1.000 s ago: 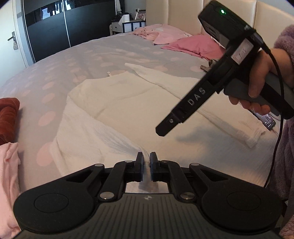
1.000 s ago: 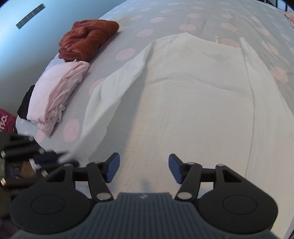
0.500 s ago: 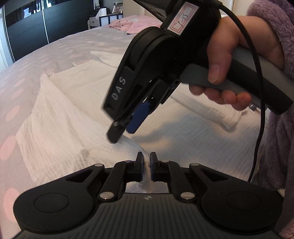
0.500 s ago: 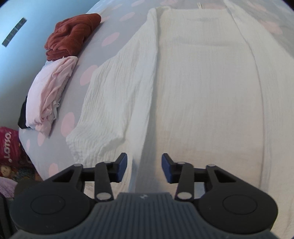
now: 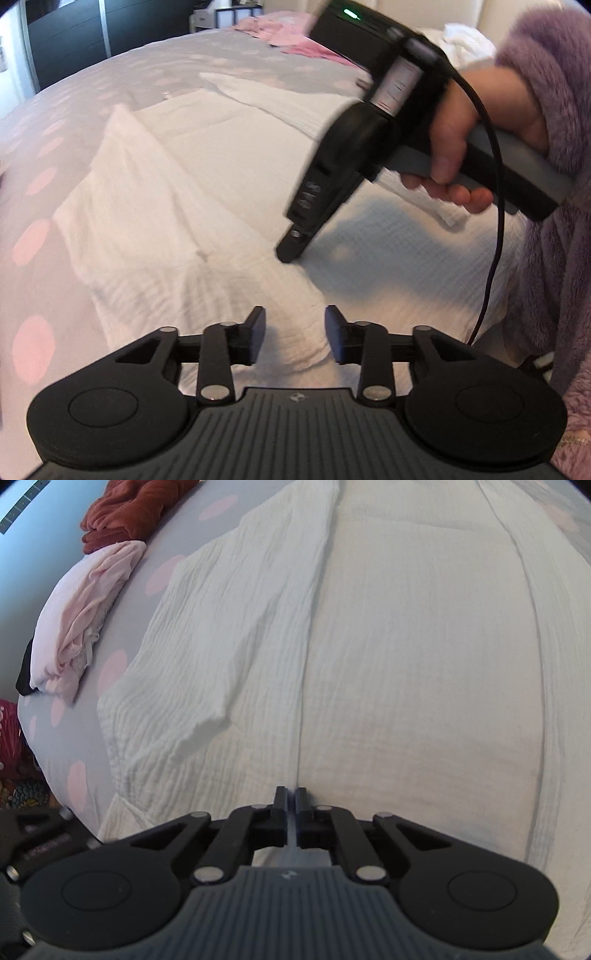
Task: Fold clothes
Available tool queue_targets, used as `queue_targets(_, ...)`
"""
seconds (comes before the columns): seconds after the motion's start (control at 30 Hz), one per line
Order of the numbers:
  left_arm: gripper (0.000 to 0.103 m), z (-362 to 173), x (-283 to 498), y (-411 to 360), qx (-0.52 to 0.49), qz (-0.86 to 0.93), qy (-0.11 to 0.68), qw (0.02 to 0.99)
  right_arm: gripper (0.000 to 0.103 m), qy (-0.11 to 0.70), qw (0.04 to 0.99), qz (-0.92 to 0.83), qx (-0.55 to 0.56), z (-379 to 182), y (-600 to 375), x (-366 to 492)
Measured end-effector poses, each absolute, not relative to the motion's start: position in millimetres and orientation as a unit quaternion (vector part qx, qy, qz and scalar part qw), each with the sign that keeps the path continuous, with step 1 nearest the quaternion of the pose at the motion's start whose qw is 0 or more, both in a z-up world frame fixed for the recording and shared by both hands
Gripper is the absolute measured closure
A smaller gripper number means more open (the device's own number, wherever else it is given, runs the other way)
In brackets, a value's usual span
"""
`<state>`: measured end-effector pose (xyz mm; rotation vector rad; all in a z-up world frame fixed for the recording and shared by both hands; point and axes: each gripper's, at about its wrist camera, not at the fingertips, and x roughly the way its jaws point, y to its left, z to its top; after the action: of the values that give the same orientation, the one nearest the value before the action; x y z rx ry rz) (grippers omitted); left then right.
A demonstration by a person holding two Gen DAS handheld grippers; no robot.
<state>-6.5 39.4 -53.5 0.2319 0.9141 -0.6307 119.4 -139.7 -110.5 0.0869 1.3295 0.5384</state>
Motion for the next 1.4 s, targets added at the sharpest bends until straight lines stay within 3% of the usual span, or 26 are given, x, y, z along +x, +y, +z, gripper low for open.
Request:
queue_targets(0.07, 0.062, -44, -9, 54, 0.082, -0.284, 0.423, 0.856, 0.090, 0.608, 0.753, 0.248, 0.045, -109, -142, 116)
queue_targets(0.13, 0.058, -39, -11, 70, 0.059, -0.260, 0.412, 0.871, 0.075, 0.607, 0.753, 0.248, 0.052, -107, -145, 111)
queue_targets(0.2, 0.056, -39, -8, 84, 0.049, -0.232, 0.408, 0.882, 0.071, 0.606, 0.753, 0.248, 0.062, -106, -148, 105)
queue_targets(0.57, 0.058, -75, 27, 114, 0.014, -0.227, 0.443, 0.867, 0.071, 0.613, 0.743, 0.239, 0.124, -108, -156, 63)
queue_targets(0.7, 0.074, -85, 32, 108, -0.005, -0.243, 0.453, 0.858, 0.070, 0.615, 0.739, 0.241, 0.133, -114, -150, 51)
queue_targets(0.77, 0.084, -84, 33, 106, -0.013, -0.251, 0.453, 0.855, 0.073, 0.615, 0.738, 0.244, 0.136, -114, -147, 47)
queue_targets(0.83, 0.092, -79, 32, 107, -0.023, -0.257, 0.453, 0.853, 0.091, 0.612, 0.738, 0.249, 0.135, -111, -147, 44)
queue_targets(0.93, 0.096, -62, 26, 115, -0.039, -0.254, 0.454, 0.853, 0.095, 0.602, 0.744, 0.254, 0.141, -101, -150, 43)
queue_targets(1.13, 0.096, -39, 11, 139, -0.075, -0.218, 0.486, 0.843, 0.096, 0.592, 0.735, 0.284, 0.169, -81, -156, 45)
queue_targets(1.4, 0.096, -79, 17, 149, -0.079, -0.167, 0.531, 0.827, 0.098, 0.617, 0.722, 0.290, 0.115, -100, -132, 42)
